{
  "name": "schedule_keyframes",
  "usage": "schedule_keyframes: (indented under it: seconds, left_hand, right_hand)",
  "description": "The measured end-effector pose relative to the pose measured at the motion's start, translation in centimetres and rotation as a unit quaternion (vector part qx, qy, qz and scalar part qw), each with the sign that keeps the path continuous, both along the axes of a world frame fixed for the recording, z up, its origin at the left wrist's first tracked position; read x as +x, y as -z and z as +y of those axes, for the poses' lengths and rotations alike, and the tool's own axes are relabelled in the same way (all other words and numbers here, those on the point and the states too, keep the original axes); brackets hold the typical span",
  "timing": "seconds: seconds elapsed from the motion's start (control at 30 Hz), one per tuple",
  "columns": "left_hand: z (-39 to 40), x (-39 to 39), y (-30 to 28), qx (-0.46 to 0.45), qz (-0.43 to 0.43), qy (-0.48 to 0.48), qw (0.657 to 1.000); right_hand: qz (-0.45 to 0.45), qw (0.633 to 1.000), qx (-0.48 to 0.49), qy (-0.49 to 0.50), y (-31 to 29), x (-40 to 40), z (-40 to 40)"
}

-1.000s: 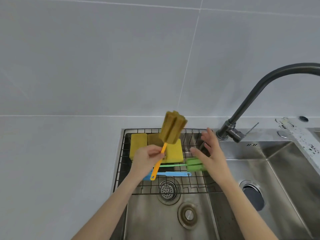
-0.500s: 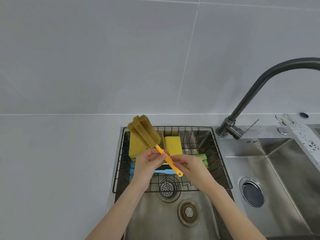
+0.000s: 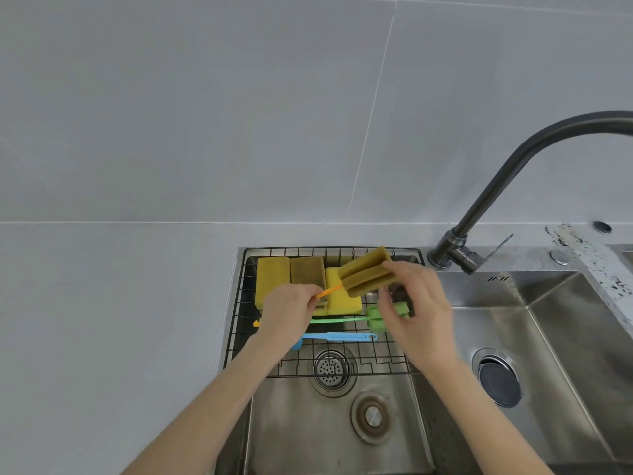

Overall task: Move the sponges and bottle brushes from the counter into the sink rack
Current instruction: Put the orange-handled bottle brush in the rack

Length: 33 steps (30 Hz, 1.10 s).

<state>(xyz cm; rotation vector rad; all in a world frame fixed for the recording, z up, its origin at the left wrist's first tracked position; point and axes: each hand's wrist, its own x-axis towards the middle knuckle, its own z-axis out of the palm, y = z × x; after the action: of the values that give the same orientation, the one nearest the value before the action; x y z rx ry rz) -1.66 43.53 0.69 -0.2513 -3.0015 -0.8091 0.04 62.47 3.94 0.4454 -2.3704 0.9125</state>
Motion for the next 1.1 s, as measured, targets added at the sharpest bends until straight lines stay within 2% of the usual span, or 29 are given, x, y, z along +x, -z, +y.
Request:
schedule_keyframes:
  seconds: [0.03,0.1,0.2,0.33,0.43,0.5,0.63,0.73,0.93,1.1]
  left_hand:
    - [0.2,-0.1,0.2,-0.036,-0.01,0.021,0.999]
    - [0.8,0.0,0.8,-0.087,-0.02,0.055,0.994]
    - [1.5,0.5,2.2,-0.121,-0.029,0.089,0.988]
    - [1.3,0.8,2.9,-0.09,-0.034,0.111,0.989]
    - [-0.1,1.0,2.8,-0.054,-0.036,0.078,0.995]
    - [-1.5,1.2,3.4,-0.061,-0.065,0.06,0.994]
    - [-2.2,1.9,5.6,-0.106,-0.124,0.129,0.978]
    - [-1.8,1.9,6.8,-0.16,-0.135,0.18,0.961]
    - [-0.3,-0.7,7.5,-0.281,-0.109,0.25,0.92]
    - [0.7,-1.2,8.5,-0.321,-0.125,0.288,0.893]
  right_hand:
    - [-0.027,0.996,0.085,-0.029,0.5,-0.3,0.2]
    - [-0.102,0.96,0.253,-0.066,2.3,-0.6,0.6]
    - [-0.156,0.911,0.376,-0.071,4.5,-0.5,1.3]
    - [-0.206,0.927,0.295,-0.104,4.5,-1.2,2.7]
    - [-0.212,0.939,0.253,-0.092,4.5,-1.5,4.2]
    - [-0.243,0.938,0.232,-0.087,4.9,-1.4,5.0]
    - [-0.36,0.892,0.259,-0.087,7.0,-1.1,5.1]
    - [-0.416,0.868,0.258,-0.086,8.5,-1.3,5.0]
    - [-0.462,0.846,0.257,-0.074,9.9,-2.7,5.0]
    - [-0.478,0.825,0.293,-0.075,10.5,-3.5,4.7]
